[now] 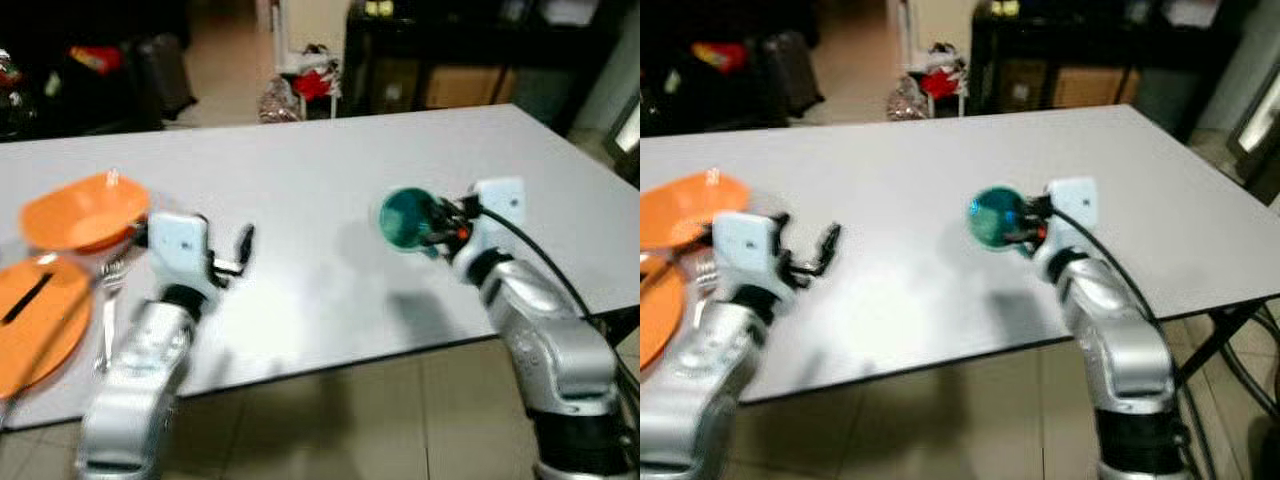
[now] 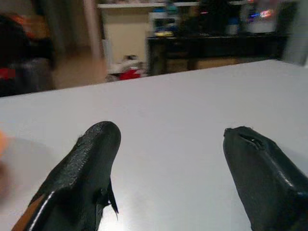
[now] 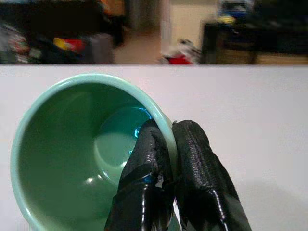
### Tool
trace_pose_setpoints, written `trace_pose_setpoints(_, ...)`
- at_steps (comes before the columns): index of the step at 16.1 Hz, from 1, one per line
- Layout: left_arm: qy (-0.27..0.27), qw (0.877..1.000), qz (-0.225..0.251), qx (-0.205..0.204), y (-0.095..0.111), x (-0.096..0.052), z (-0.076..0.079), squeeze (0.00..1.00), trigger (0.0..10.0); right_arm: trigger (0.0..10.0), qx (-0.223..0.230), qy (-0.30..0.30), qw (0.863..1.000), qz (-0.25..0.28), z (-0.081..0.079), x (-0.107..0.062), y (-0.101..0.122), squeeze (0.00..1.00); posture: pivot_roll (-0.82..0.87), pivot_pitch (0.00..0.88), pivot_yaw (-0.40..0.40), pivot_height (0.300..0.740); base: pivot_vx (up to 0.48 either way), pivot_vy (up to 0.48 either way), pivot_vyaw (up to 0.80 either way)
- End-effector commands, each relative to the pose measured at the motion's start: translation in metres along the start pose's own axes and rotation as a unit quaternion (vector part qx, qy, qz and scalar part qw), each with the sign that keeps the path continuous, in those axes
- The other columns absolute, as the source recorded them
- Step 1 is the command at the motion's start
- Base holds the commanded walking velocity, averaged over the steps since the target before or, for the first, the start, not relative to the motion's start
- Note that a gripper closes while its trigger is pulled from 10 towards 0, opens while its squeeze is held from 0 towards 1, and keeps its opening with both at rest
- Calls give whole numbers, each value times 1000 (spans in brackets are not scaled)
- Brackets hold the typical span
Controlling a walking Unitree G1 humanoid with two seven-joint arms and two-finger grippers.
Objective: Setting the table
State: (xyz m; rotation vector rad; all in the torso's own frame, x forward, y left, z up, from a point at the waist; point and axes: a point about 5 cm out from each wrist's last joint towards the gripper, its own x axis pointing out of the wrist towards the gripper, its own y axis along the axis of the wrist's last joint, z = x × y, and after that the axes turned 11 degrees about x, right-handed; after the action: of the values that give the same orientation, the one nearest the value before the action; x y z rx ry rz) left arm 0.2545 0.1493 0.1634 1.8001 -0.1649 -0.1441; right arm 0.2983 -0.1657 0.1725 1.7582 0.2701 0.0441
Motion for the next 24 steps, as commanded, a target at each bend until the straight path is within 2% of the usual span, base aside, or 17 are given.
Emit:
trace_pose_setpoints(1,12,1000,0,7,1,-4,-6,0,10000,10000,1,16,1000,15,-6,4,9,0,-84,0,-6,740,349,0,0)
trace_pose_setpoints(4,26,999,-17,9,-7,-11,-3,0,10000,10000,2,20,1000,8,-5,15,7,0,-59,0,-27,740,349,0,0)
trace_pose_setpoints(7,21,1000,-14,0,-4,-15,3,0,10000,10000,10,33,999,7,-8,17,9,0,-44,0,-35,740,349,0,0)
trace_pose_setpoints(12,26,1000,-13,12,-3,-16,-7,0,10000,10000,8,31,999,-11,-9,15,-2,0,-44,0,-22,740,344,0,0)
trace_pose_setpoints(15,34,999,-12,19,-2,-15,-12,0,10000,10000,7,28,999,-14,-5,21,-1,0,-32,0,-22,740,313,0,0)
trace_pose_setpoints(18,20,999,-16,33,-4,-18,-11,0,10000,10000,-1,33,999,-42,-8,33,-4,0,-28,0,-15,740,0,0,0)
trace_pose_setpoints(19,18,999,-19,33,-5,-20,-12,0,10000,10000,14,45,998,-48,-9,39,-4,0,-27,0,-10,740,0,0,0)
trace_pose_setpoints(20,15,999,-20,33,-5,-21,-13,0,10000,10000,8,53,997,-50,-6,52,3,0,-26,0,-7,740,0,0,0)
trace_pose_setpoints(21,9,999,-20,33,-4,-21,-13,0,10000,10000,7,47,997,-52,-4,58,7,0,-23,0,-6,740,0,0,0)
trace_pose_setpoints(22,-6,999,-22,41,-5,-22,-10,0,10000,10000,6,45,997,-66,0,68,10,0,-21,0,-7,740,0,0,0)
trace_pose_setpoints(24,-33,998,-21,46,-3,-23,-6,0,10000,10000,-24,39,992,-115,3,84,9,0,-19,0,-1,740,0,0,0)
